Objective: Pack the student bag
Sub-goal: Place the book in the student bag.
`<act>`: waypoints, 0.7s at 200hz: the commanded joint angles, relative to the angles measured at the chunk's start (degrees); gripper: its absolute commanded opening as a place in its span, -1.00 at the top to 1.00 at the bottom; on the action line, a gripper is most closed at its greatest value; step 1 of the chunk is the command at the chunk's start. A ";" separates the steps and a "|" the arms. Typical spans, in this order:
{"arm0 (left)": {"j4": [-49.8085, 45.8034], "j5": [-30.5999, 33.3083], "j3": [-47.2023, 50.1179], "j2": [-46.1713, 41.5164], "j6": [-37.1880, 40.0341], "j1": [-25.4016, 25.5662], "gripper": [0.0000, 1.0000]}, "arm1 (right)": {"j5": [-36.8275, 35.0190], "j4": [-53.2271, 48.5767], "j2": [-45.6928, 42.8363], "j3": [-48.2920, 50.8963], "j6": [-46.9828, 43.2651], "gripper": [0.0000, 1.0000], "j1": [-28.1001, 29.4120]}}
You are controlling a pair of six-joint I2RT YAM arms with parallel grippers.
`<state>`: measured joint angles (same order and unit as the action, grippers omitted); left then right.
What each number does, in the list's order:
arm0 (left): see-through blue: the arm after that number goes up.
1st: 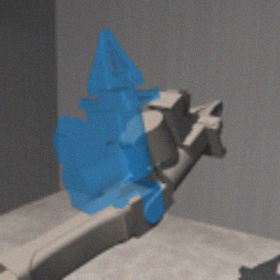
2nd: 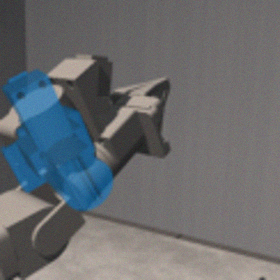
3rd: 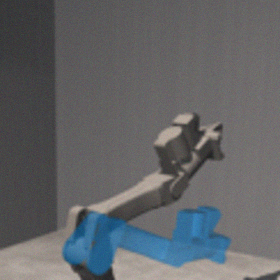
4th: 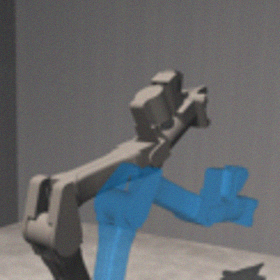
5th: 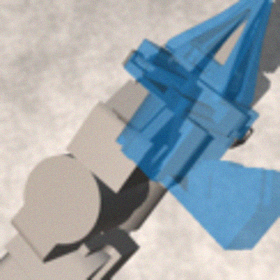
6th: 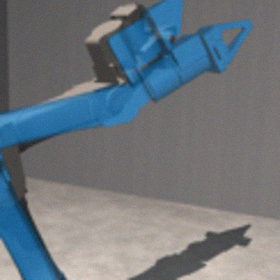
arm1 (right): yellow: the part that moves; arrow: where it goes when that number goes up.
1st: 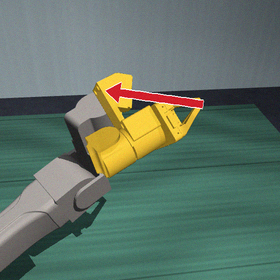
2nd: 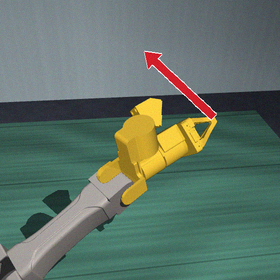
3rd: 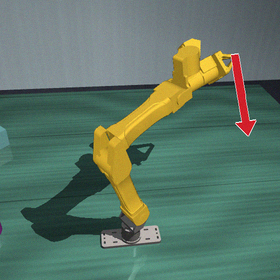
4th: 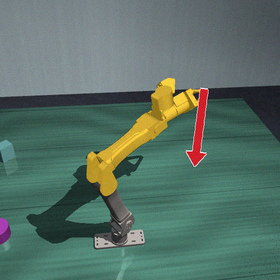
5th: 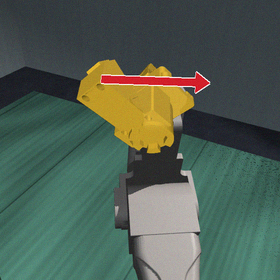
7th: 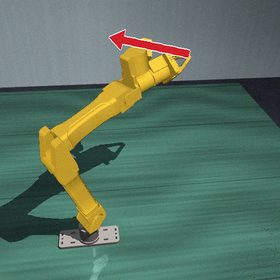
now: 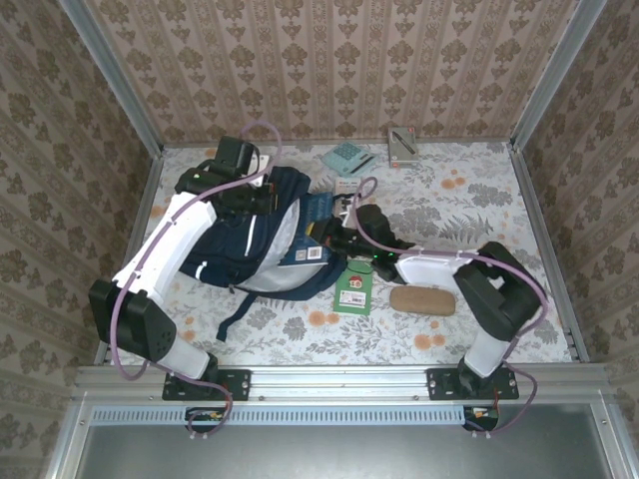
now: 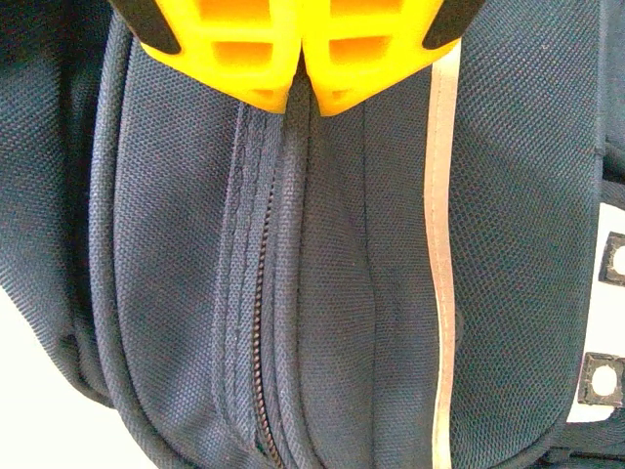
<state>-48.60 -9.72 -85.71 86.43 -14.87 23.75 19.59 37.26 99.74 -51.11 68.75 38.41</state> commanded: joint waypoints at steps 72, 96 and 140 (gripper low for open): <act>5.01 -8.30 -4.67 -3.40 -4.61 -2.42 1.00 | -18.90 10.25 21.09 -20.91 9.47 1.00 5.55; 5.20 -9.07 -4.53 -3.29 -5.13 -2.45 1.00 | -20.51 7.69 27.23 -29.30 11.38 1.00 5.74; 5.01 -8.83 -4.33 -3.15 -4.91 -2.75 1.00 | -14.34 -17.08 33.96 -47.30 6.82 0.32 5.57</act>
<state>-48.42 -14.76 -87.07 86.28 -18.46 21.21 1.91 33.82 131.70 -88.82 78.02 44.10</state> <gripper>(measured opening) 0.046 0.176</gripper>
